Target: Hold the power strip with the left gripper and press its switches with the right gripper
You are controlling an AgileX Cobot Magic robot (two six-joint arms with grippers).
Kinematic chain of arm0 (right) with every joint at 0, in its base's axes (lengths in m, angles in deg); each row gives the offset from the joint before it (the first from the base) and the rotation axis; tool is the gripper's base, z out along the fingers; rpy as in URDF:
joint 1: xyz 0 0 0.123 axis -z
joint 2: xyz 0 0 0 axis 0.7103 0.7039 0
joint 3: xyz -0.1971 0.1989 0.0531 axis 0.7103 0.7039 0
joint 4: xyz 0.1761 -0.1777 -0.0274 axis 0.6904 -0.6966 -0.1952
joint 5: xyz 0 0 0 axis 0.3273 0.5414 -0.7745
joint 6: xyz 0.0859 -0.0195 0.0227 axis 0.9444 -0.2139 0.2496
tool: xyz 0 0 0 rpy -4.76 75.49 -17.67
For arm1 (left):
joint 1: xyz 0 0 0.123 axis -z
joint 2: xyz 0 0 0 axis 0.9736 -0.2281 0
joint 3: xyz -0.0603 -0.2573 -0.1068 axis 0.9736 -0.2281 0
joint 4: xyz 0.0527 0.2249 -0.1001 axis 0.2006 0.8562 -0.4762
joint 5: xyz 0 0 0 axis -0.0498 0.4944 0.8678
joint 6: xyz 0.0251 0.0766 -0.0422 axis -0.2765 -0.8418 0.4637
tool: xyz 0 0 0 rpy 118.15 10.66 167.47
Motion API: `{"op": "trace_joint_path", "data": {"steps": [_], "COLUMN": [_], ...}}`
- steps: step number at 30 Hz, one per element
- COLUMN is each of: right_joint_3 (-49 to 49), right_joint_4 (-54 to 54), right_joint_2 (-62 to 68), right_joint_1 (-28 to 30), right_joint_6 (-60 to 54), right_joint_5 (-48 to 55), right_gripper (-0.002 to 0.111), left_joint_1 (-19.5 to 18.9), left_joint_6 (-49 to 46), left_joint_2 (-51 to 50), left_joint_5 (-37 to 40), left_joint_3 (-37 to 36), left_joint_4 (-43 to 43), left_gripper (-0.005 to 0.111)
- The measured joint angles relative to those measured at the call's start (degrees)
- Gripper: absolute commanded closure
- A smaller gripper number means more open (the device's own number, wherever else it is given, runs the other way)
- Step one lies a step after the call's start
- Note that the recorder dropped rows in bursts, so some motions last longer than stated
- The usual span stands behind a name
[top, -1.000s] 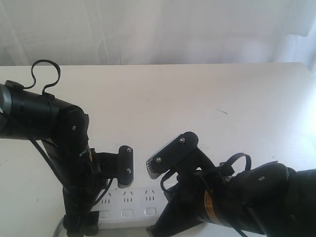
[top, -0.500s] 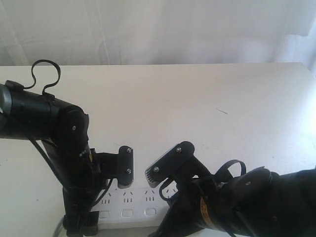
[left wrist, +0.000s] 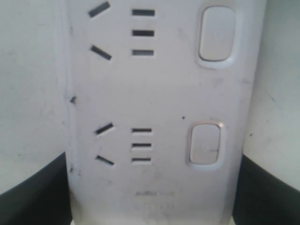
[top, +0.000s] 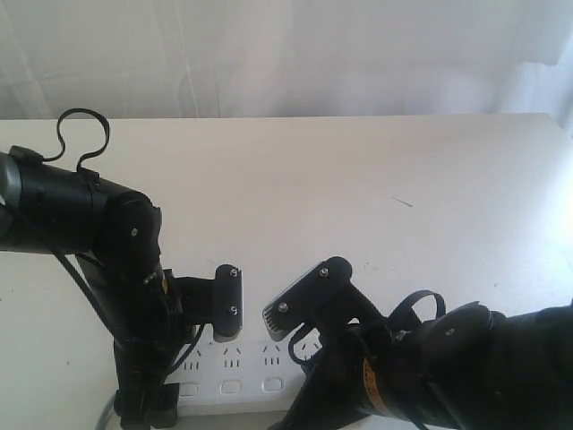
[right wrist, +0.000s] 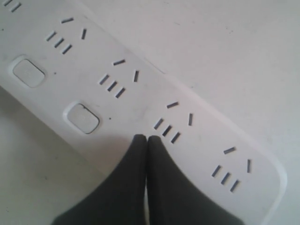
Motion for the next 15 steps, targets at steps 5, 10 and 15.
{"op": "trace_joint_path", "data": {"steps": [5,10,15], "right_joint_3": [0.00,0.11,0.99], "right_joint_4": [0.00,0.00,0.00], "right_joint_2": [0.00,0.00,0.00], "right_joint_1": [0.00,0.00,0.00], "right_joint_6": [0.00,0.00,1.07], "right_joint_5": [-1.82,-2.23,0.19], "right_gripper": [0.108,0.108,0.108], "left_joint_1": [0.00,0.00,0.00], "left_joint_6": [-0.05,-0.05,-0.05], "left_joint_2": [0.00,0.00,0.00], "left_joint_5": [0.00,0.00,0.00], "left_joint_3": [0.00,0.00,0.00], "left_joint_4": [0.00,0.00,0.00], "left_gripper": [0.106,0.106,0.106]}}
